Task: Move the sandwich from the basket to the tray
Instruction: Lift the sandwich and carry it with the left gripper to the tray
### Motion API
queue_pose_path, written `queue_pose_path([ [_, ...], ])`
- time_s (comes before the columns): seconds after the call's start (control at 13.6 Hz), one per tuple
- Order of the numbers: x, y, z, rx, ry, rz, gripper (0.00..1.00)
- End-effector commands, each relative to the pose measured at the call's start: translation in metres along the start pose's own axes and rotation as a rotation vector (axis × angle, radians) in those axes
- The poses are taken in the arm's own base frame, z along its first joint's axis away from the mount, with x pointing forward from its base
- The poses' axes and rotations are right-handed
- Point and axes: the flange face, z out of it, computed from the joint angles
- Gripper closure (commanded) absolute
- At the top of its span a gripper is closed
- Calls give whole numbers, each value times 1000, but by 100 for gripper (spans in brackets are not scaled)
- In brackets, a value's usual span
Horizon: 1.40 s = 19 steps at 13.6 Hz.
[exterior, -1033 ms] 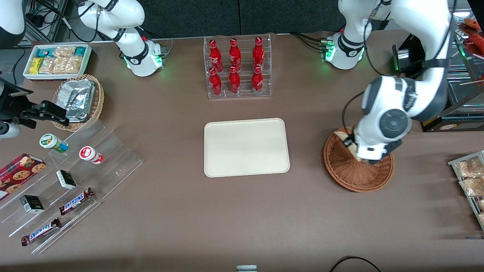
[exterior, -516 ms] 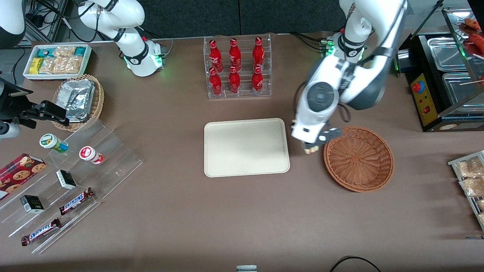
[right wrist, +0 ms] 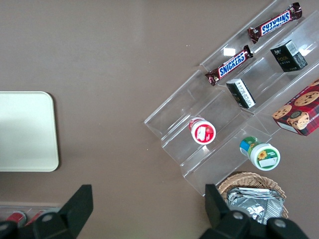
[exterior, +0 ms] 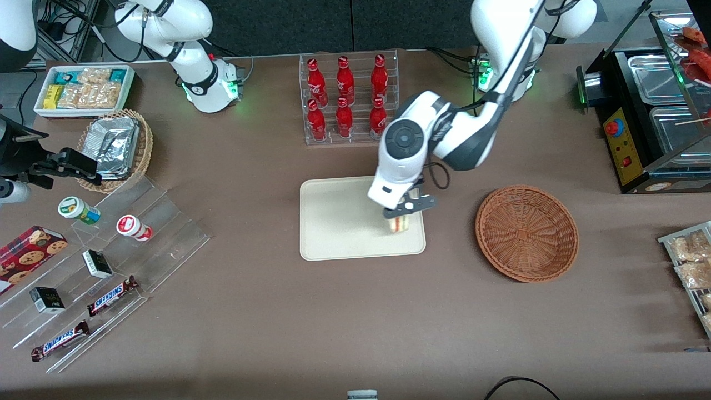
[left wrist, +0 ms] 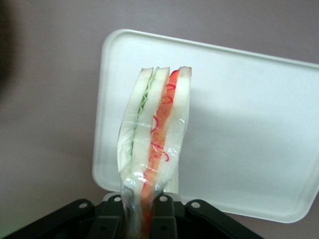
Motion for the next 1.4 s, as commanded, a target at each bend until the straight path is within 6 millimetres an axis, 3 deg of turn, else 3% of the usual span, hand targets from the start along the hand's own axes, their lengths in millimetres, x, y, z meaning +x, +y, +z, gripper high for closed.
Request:
queue_pose_path([
  [0.0, -1, 36, 15, -11, 6, 65, 100],
  [0.44, -6, 75, 56, 29, 33, 136, 100],
  [0.89, -11, 83, 89, 86, 50, 165, 100],
  [1.03, -11, 84, 92, 87, 49, 164, 100],
  [1.11, -11, 84, 91, 86, 50, 165, 94],
  [1.18, -10, 84, 91, 85, 49, 162, 55],
  [1.25, -9, 83, 93, 88, 48, 159, 1],
  [1.33, -9, 83, 97, 92, 46, 155, 0],
])
